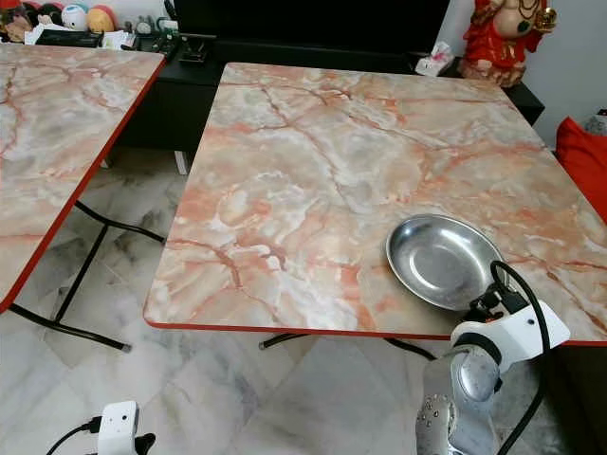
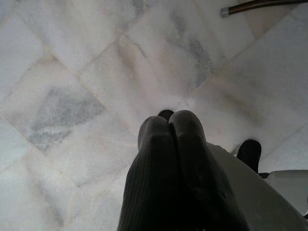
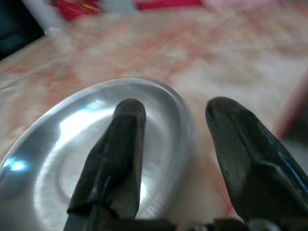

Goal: Setting the table

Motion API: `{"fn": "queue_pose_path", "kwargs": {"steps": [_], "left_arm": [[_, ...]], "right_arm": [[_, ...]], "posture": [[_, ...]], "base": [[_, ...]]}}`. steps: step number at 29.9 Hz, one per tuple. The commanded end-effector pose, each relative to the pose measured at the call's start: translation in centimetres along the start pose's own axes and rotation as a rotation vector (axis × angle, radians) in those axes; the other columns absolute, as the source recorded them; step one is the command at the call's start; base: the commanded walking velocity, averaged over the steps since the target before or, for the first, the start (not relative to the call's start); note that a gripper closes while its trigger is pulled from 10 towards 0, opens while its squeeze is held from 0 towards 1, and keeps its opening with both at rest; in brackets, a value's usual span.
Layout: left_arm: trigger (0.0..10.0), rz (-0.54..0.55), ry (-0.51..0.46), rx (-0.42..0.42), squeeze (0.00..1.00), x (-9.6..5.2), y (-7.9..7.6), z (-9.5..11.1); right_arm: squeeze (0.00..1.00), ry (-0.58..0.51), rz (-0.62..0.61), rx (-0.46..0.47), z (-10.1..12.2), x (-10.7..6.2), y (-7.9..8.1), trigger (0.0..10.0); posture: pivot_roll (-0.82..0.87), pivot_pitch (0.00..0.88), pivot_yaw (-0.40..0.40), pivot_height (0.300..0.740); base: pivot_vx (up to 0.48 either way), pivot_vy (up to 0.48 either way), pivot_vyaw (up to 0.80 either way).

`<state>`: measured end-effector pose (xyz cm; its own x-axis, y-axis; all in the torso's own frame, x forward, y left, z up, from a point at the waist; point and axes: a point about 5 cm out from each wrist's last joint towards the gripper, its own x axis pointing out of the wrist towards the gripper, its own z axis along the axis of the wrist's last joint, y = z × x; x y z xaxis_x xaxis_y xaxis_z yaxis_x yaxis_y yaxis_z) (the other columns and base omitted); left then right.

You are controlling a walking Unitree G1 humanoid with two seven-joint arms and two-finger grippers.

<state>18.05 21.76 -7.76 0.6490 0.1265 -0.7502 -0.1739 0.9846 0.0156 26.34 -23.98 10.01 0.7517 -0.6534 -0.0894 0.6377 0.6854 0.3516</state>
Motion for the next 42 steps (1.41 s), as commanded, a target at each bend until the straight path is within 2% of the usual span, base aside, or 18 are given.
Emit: {"fn": "queue_pose_path", "kwargs": {"steps": [1, 2, 4, 6, 7, 8, 9, 12, 19, 22, 25, 29, 33, 36, 42], "left_arm": [[10.0, -0.001, 0.017, 0.007, 0.0, -0.2, 0.0, -0.7], [10.0, 0.003, 0.014, 0.003, 0.0, -0.2, 0.0, -0.6], [10.0, 0.008, 0.01, 0.001, 0.0, -0.2, 0.1, -0.6], [10.0, 0.009, 0.007, 0.0, 0.0, -0.2, 0.2, -0.6], [10.0, 0.013, 0.005, -0.003, 0.0, -0.2, 0.3, -0.6], [10.0, 0.015, 0.004, -0.004, 0.0, -0.2, 0.3, -0.5], [10.0, 0.016, 0.003, -0.005, 0.0, -0.2, 0.4, -0.6], [10.0, 0.018, 0.003, -0.006, 0.0, -0.2, 0.4, -0.6], [10.0, 0.019, 0.015, 0.004, 0.0, -0.4, 0.7, -1.1], [10.0, 0.011, 0.005, 0.038, 0.0, -0.4, 1.0, -0.9], [10.0, 0.014, 0.001, 0.027, 0.0, -0.4, 1.4, -0.7], [10.0, 0.006, 0.002, 0.038, 0.0, -0.4, 1.6, -0.5], [10.0, 0.01, -0.012, 0.035, 0.0, -0.3, 1.5, -0.1], [10.0, 0.01, -0.018, 0.033, 0.0, -0.2, 1.5, 0.1], [10.0, 0.009, -0.027, 0.033, 0.0, -0.2, 1.5, 0.3]], "right_arm": [[0.0, -0.073, 0.058, -0.052, 1.1, 0.0, 0.7, 10.0], [0.0, -0.118, 0.121, -0.107, 1.5, 0.1, 1.5, 10.0], [0.0, -0.141, 0.174, -0.152, 1.7, 0.3, 2.1, 10.0], [0.0, -0.14, 0.243, -0.159, 1.5, 0.5, 2.8, 10.0], [0.0, -0.122, 0.347, -0.184, 1.0, 0.4, 3.7, 10.0], [0.0, -0.115, 0.384, -0.201, 0.8, 0.3, 4.0, 10.0], [0.0, -0.14, 0.479, -0.31, 0.5, -0.2, 4.5, 10.0], [0.0, -0.164, 0.548, -0.353, 0.4, -0.6, 4.8, 10.0], [0.0, -0.166, 0.556, -0.347, 0.8, 0.1, 4.8, 10.0], [0.0, -0.156, 0.566, -0.342, 0.3, 0.0, 4.9, 10.0], [0.0, -0.14, 0.557, -0.332, -0.1, -0.2, 4.9, 10.0], [0.0, -0.123, 0.535, -0.334, -0.8, -0.2, 4.4, 10.0], [0.0, -0.096, 0.478, -0.344, -1.5, 0.2, 2.9, 10.0], [0.0, -0.093, 0.46, -0.356, -1.7, 0.1, 2.4, 10.0], [0.0, -0.099, 0.46, -0.343, -1.9, 0.0, 2.6, 10.0]], "posture": [[0.05, 0.106, -0.097, 0.74], [0.05, 0.105, -0.096, 0.74], [0.05, 0.106, -0.093, 0.74], [0.05, 0.105, -0.093, 0.74], [0.05, 0.104, -0.091, 0.74], [0.05, 0.104, -0.091, 0.74], [0.06, 0.104, -0.097, 0.74], [0.06, 0.104, -0.097, 0.74], [0.06, 0.105, -0.102, 0.74], [0.07, 0.105, -0.097, 0.74], [0.07, 0.105, -0.092, 0.74], [0.07, 0.107, -0.081, 0.74], [0.08, 0.109, -0.073, 0.74], [0.09, 0.106, -0.067, 0.74], [0.1, 0.101, -0.051, 0.74]], "base": [[0.0, 0.0, 0.0], [0.0, 0.0, 0.0], [0.0, 0.0, 0.0], [0.0, 0.0, 0.0], [0.0, 0.0, 0.0], [0.0, 0.0, 0.0], [0.0, 0.0, 0.0], [0.0, 0.0, 0.0], [0.0, 0.0, 0.0], [0.0, 0.0, 0.0], [0.0, 0.0, 0.0], [0.0, 0.0, 0.0], [0.0, 0.0, 0.0], [0.0, 0.0, 0.0], [0.0, 0.0, 0.0]]}}
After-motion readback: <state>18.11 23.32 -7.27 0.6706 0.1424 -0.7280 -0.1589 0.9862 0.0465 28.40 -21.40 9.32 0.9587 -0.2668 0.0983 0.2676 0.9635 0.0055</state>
